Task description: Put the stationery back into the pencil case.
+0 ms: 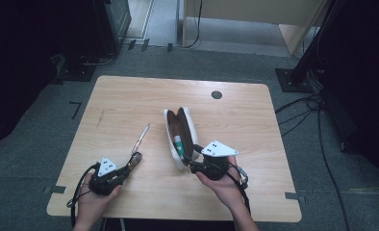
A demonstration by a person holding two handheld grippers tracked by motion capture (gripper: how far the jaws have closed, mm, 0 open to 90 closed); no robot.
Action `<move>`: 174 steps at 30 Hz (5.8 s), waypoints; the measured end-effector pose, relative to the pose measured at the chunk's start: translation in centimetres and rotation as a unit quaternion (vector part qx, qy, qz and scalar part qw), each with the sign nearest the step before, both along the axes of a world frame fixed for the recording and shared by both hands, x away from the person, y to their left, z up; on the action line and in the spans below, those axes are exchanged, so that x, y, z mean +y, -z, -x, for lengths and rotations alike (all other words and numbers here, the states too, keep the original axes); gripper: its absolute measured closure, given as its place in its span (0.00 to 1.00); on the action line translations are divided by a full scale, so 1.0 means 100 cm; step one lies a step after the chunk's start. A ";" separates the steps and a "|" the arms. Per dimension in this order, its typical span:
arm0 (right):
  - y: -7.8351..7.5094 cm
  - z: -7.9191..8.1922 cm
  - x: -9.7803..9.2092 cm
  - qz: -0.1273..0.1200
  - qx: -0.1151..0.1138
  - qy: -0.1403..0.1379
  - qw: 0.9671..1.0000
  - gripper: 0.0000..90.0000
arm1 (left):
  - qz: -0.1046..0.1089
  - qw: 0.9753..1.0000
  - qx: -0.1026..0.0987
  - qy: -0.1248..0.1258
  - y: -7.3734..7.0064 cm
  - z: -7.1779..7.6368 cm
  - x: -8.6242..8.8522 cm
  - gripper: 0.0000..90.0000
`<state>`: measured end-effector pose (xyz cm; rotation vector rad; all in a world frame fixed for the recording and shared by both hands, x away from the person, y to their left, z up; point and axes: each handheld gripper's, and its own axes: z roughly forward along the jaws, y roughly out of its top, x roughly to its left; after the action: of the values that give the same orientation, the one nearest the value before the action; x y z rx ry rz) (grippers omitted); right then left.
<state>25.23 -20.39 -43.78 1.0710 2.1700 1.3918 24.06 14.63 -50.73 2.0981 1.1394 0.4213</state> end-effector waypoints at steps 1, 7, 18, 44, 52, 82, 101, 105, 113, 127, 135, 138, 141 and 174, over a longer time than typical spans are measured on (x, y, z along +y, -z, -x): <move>0.000 0.000 0.000 0.000 0.000 0.000 1.000 0.53 | -0.001 1.000 -0.001 0.000 0.000 0.000 0.000 0.88; 0.000 0.000 0.000 -0.001 0.002 0.000 1.000 0.53 | -0.006 1.000 0.001 -0.002 0.003 -0.002 -0.003 0.88; 0.002 0.000 0.001 0.002 0.003 -0.003 1.000 0.53 | -0.018 1.000 -0.006 -0.008 0.003 -0.004 -0.009 0.88; 0.006 0.000 0.008 -0.013 0.008 -0.090 0.996 0.53 | 0.028 0.983 -0.037 0.176 -0.051 0.004 -0.043 0.88; 0.011 -0.001 0.014 -0.007 0.010 -0.130 0.991 0.53 | 0.023 0.973 -0.038 0.228 -0.059 0.006 -0.056 0.88; 0.018 0.008 0.027 0.004 0.001 -0.261 0.965 0.59 | 0.031 0.944 -0.035 0.325 -0.062 0.012 -0.060 0.88; 0.014 0.015 0.023 0.002 -0.010 -0.319 0.948 0.82 | 0.053 0.940 -0.055 0.333 -0.054 0.011 -0.048 0.77; 0.011 0.014 0.021 0.004 -0.011 -0.302 0.953 0.82 | 0.066 0.948 -0.062 0.306 -0.056 0.010 -0.045 0.71; 0.002 0.012 0.011 0.006 -0.028 -0.230 0.973 0.82 | 0.108 0.956 -0.074 0.264 -0.053 0.012 -0.027 0.55; -0.020 0.016 0.001 -0.020 -0.071 -0.099 0.992 0.82 | 0.097 0.983 -0.063 0.139 -0.031 0.004 0.007 0.36; -0.024 0.010 0.004 -0.022 -0.074 0.005 0.997 0.82 | 0.080 0.992 -0.052 0.079 -0.022 -0.005 0.013 0.40; -0.020 0.008 0.007 -0.011 -0.068 0.028 0.997 0.82 | 0.075 0.993 -0.049 0.075 -0.020 -0.006 0.014 0.40; -0.017 0.007 0.014 0.009 -0.067 0.050 0.996 0.82 | 0.071 0.994 -0.049 0.070 -0.019 -0.007 0.014 0.41; 0.011 -0.010 0.048 0.099 0.006 0.103 0.990 0.81 | 0.061 0.994 -0.040 0.076 -0.015 -0.006 0.016 0.43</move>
<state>26.27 -15.61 -44.87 1.1904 2.0861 1.0578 24.69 16.22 -49.25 2.0259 0.9287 0.3531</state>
